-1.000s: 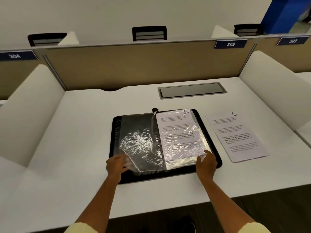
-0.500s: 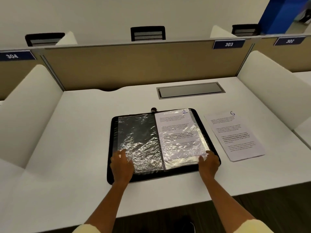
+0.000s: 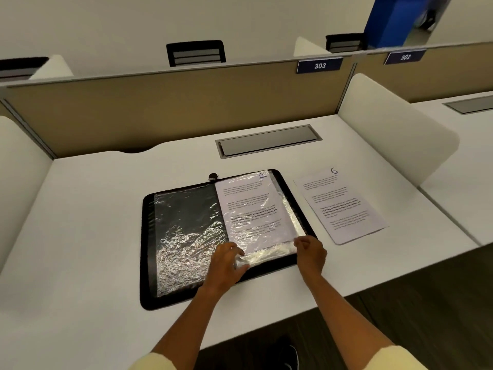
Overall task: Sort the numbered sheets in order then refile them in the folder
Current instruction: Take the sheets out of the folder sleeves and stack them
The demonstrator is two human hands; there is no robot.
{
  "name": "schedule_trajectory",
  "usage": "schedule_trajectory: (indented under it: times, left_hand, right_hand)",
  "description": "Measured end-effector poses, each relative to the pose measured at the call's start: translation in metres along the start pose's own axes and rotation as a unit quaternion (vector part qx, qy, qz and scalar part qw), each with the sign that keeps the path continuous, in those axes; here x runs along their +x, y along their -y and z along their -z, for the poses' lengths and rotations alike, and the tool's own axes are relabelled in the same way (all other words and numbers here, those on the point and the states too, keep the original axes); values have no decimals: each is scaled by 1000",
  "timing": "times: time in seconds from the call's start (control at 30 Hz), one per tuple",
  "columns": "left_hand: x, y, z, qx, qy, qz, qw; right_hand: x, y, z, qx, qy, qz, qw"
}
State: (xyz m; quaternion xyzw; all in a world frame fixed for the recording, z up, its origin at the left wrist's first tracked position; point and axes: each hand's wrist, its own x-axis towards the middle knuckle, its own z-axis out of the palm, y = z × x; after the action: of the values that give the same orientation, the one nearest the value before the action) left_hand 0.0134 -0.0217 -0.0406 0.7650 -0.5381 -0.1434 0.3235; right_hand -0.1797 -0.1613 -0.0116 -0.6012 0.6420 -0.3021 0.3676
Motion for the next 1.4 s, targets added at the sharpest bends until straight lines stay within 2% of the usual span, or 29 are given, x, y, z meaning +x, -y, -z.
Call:
schedule_trajectory:
  times: [0.23, 0.3, 0.37, 0.43, 0.5, 0.57, 0.63, 0.77, 0.87, 1.13, 1.27, 1.4]
  left_hand:
    - [19, -31, -21, 8, 25, -22, 999]
    - [23, -34, -26, 3, 12, -18, 1000]
    - [26, -36, -29, -10, 4, -9, 1000]
    - [28, -36, -31, -17, 4, -11, 1000]
    - [30, -38, -30, -26, 6, 0, 1000]
    - [33, -39, -31, -26, 10, 18, 999]
    - [34, -38, -33, -17, 12, 21, 1000]
    - [35, -34, -37, -15, 11, 30, 999]
    - [34, -39, -35, -28, 5, 35, 999]
    - [26, -38, -33, -61, -4, 12, 998]
    - [24, -39, -29, -76, -6, 8, 997]
    - [26, -43, -24, -105, 2, 29, 994]
  right_hand:
    - [-5, 8, 7, 49, 15, 24, 998]
    - [-7, 11, 9, 61, 19, 20, 998]
    - [-10, 13, 11, 82, 10, 7, 997]
    - [-12, 12, 10, 125, -11, -45, 991]
    - [-16, 9, 8, 214, -36, -170, 961]
    - [-22, 6, 3, 294, -20, -269, 917]
    - [-29, 6, -3, 349, 31, -304, 886]
    - [-43, 17, -14, 428, 105, -303, 845]
    - [-44, 19, -25, 425, 120, -308, 843]
    - [-34, 26, -44, 383, 102, -327, 858]
    - [-28, 31, -47, 360, 116, -300, 876]
    - [-23, 36, -52, 365, 122, -280, 879]
